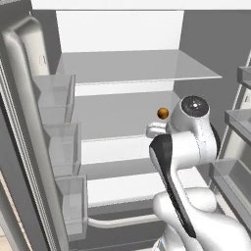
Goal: Open the fridge, remove the mango, bell pepper, and steak, and place them on any counter.
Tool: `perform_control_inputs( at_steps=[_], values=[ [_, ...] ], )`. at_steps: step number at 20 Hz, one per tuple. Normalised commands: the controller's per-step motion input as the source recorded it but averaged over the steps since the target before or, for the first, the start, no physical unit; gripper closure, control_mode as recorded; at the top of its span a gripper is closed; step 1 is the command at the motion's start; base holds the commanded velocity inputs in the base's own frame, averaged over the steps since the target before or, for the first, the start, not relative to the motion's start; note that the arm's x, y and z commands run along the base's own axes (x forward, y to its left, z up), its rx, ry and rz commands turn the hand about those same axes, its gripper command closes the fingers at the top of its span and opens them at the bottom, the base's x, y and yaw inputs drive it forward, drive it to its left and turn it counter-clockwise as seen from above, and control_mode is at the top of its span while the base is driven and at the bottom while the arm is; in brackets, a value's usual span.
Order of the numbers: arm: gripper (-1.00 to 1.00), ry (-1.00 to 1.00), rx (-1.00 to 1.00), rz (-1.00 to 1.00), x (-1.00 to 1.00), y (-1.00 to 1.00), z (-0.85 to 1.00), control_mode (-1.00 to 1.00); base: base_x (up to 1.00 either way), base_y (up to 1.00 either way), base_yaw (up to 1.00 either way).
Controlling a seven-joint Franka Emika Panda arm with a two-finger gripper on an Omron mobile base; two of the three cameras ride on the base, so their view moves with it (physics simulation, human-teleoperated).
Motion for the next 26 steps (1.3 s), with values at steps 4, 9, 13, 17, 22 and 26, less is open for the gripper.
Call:
perform_control_inputs(
  at_steps=[4,9,13,17,22,26],
  values=[
    [-1.00,-0.22,-0.28,0.00,0.50,-0.29,0.14,-1.00,0.00,0.00,0.00],
    [-1.00,-0.07,-0.08,0.00,0.56,-0.30,0.04,-1.00,0.00,0.00,0.00],
    [-1.00,0.00,0.00,0.00,0.58,-0.27,0.05,-1.00,0.00,0.00,0.00],
    [-1.00,0.00,0.00,0.00,0.51,-0.02,0.02,-1.00,0.00,0.00,0.00],
    [-1.00,0.06,0.00,0.00,0.66,0.00,0.00,-1.00,0.00,0.00,0.00],
    [-1.00,0.10,0.02,0.00,0.68,-0.09,0.00,-1.00,0.00,0.00,0.00]
  ],
)
